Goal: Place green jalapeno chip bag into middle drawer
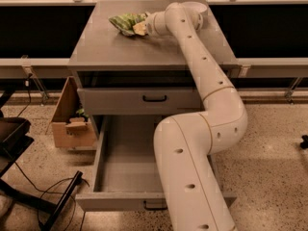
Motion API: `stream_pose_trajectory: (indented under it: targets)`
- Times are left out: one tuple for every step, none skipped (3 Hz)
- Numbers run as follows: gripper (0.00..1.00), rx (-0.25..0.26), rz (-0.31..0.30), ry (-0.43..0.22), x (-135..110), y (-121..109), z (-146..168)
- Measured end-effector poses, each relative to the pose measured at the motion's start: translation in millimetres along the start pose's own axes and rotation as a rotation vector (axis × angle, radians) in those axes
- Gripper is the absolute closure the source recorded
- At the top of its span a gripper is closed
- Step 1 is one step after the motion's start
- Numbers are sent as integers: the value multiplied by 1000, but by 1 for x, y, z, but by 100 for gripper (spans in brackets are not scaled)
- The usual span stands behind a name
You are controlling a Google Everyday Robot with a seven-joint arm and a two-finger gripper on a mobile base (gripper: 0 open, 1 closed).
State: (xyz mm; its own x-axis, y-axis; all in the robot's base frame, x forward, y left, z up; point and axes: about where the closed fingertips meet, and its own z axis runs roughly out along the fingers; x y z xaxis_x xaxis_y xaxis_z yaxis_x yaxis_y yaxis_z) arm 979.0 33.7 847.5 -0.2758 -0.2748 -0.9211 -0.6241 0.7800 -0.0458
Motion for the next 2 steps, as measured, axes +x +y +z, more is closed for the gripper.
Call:
stream_pose_trajectory:
  targets:
    - [85,0,0,0,0,0,0]
    - [100,-6,-3,5,0,2,-1]
